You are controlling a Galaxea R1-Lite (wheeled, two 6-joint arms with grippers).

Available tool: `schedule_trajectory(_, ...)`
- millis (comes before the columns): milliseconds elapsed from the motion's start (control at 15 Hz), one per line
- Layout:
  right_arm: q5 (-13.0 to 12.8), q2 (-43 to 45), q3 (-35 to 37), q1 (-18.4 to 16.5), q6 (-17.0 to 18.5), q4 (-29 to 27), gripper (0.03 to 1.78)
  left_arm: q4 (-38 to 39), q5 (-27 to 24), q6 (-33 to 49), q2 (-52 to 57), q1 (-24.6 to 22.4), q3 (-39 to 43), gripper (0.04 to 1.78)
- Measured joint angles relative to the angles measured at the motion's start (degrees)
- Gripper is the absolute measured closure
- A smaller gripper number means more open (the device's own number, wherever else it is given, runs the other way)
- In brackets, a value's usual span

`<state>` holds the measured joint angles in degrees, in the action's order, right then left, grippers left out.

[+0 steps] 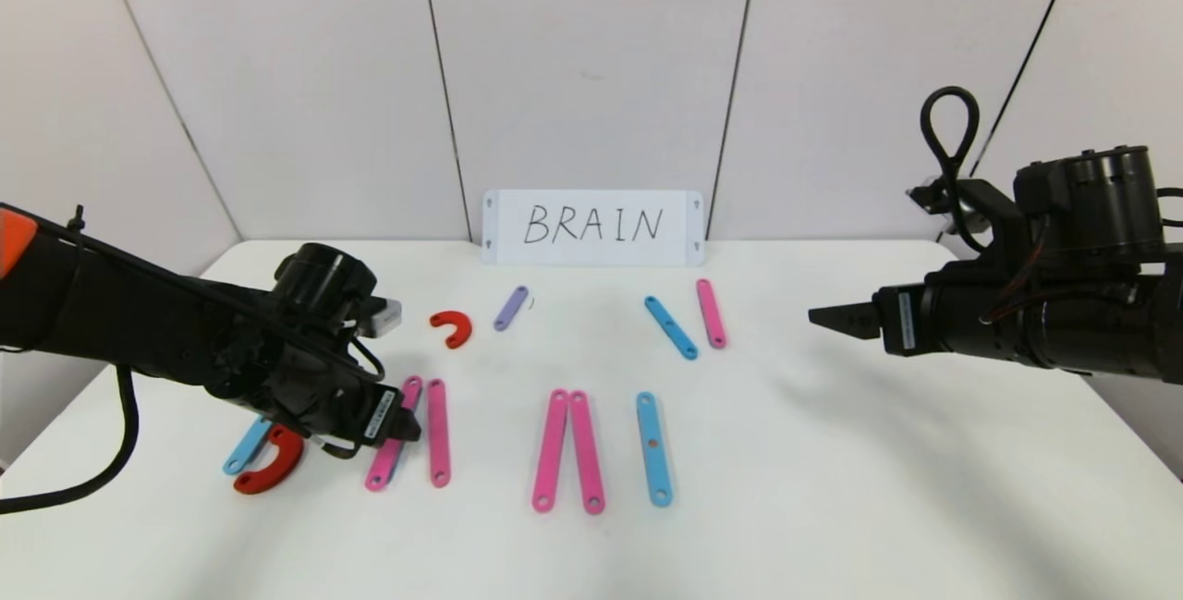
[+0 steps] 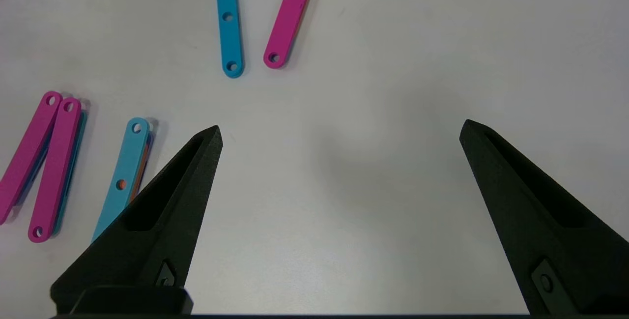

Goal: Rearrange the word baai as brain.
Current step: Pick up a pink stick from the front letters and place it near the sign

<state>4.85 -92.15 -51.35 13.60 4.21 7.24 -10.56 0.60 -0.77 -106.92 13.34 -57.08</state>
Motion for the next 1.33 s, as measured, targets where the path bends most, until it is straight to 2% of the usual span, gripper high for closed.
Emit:
schedule_trajectory(133, 0.02, 0.06, 0.02, 0.0, 0.0, 0.02, 0.11, 0.0, 0.0, 0.0, -0.22, 0.02, -0.11, 0.6)
schedule_trajectory(400, 0.02, 0.23, 0.17, 0.0, 0.0, 0.06, 0.11, 0.0, -0.09, 0.0, -0.66, 0.11, -0.37, 1.31)
schedule_trajectory(467, 0.02, 0.26, 0.2, 0.0, -0.07, 0.09, 0.11, 0.0, -0.09, 0.0, -0.74, 0.17, -0.41, 1.45)
schedule_trajectory(533, 0.0, 0.28, 0.27, 0.0, -0.1, 0.06, 0.11, -0.02, -0.09, 0.0, -0.77, 0.2, -0.41, 1.51)
schedule_trajectory(1000, -0.04, 0.39, 0.28, 0.0, -0.11, 0.09, 0.11, -0.11, -0.05, -0.02, 0.01, 0.17, -1.61, 1.52)
schedule_trajectory(1333, 0.05, 0.41, 0.37, -0.07, 0.0, 0.04, 0.11, -4.92, 0.09, -1.97, 0.98, -2.76, -12.54, 1.52)
